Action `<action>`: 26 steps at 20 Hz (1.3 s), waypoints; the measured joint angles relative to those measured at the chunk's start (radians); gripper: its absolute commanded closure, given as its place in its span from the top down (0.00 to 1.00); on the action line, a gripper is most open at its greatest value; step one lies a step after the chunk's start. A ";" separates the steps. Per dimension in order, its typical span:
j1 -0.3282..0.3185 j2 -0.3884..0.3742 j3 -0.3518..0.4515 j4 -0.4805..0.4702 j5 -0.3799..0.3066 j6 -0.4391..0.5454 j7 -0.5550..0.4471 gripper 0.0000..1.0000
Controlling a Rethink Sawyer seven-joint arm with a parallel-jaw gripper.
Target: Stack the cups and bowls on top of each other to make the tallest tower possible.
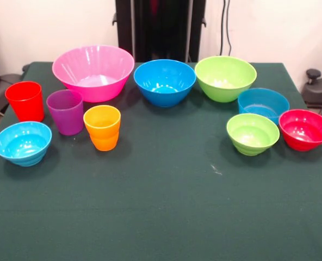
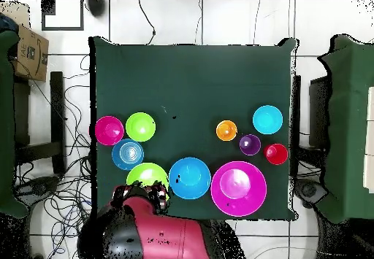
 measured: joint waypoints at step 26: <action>-0.128 0.283 0.057 0.024 -0.051 -0.375 0.000 1.00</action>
